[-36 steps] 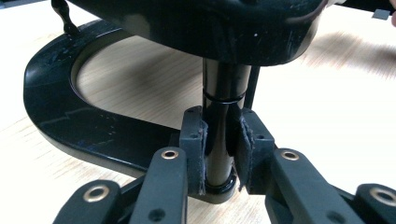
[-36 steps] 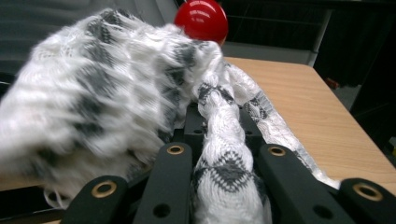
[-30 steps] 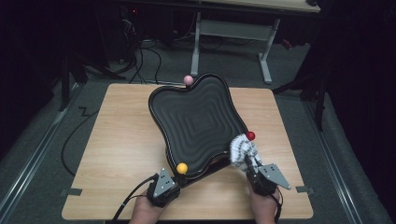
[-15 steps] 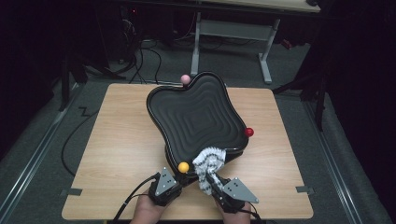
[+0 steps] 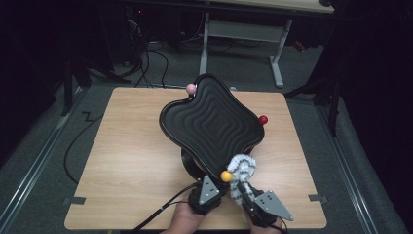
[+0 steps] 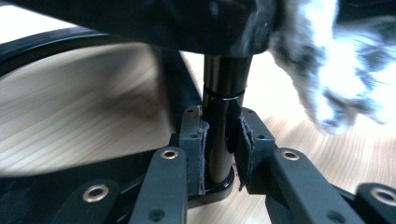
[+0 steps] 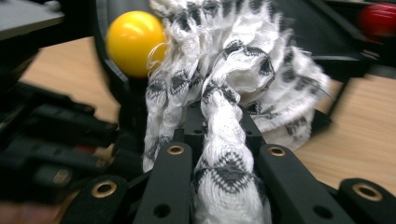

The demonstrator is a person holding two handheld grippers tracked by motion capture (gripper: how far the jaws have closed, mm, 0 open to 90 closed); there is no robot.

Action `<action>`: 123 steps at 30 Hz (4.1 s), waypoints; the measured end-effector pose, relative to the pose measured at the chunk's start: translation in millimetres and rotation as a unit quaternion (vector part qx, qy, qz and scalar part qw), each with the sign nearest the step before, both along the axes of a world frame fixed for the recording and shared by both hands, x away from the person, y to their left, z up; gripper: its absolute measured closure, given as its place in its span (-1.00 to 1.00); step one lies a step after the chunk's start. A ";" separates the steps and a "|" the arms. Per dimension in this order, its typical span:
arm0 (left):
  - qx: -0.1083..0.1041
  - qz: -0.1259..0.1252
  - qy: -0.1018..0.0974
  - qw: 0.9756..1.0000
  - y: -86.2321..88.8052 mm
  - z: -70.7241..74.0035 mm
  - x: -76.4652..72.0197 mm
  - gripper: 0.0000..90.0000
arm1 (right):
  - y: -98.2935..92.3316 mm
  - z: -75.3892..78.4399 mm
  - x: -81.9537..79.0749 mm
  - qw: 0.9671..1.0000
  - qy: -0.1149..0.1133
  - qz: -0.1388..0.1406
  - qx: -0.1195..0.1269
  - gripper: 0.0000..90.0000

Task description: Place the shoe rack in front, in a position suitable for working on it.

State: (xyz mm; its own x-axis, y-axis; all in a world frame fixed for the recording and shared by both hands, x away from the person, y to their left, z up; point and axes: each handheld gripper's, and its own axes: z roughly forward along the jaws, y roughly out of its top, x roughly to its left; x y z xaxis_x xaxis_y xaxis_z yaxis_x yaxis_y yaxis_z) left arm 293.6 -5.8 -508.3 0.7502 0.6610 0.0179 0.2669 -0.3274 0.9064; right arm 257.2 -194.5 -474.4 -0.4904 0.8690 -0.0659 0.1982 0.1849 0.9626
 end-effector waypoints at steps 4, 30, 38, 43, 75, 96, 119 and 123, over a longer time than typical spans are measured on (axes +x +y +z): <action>-0.001 -0.006 0.005 1.000 -16.2 2.6 2.9 0.46 | -24.3 0.8 12.9 0.999 0.005 -0.038 0.017 0.79; -0.093 0.199 -0.119 0.968 145.0 40.4 3.9 0.51 | 44.7 37.9 -1.8 0.996 -0.086 0.005 0.002 0.79; -0.132 0.240 -0.146 0.951 162.3 68.7 17.4 0.51 | 23.8 32.6 2.3 0.994 -0.097 -0.051 -0.021 0.80; -0.123 0.213 -0.151 0.957 149.5 61.5 7.5 0.50 | -14.2 32.3 11.5 0.991 -0.086 -0.104 0.000 0.80; -0.110 0.153 -0.117 0.975 135.3 34.4 -0.2 0.44 | -33.6 31.1 53.4 0.979 0.004 -0.110 0.173 0.73; -0.111 0.154 -0.115 0.975 138.9 33.6 0.7 0.44 | 14.7 53.9 44.7 0.979 0.017 -0.018 0.202 0.71; -0.107 0.154 -0.115 0.975 140.5 31.7 1.5 0.44 | 76.4 75.0 27.2 0.991 -0.079 -0.017 0.108 0.65; -0.106 0.153 -0.114 0.976 139.3 31.0 1.5 0.44 | 55.7 62.0 29.7 0.990 -0.073 -0.055 0.104 0.68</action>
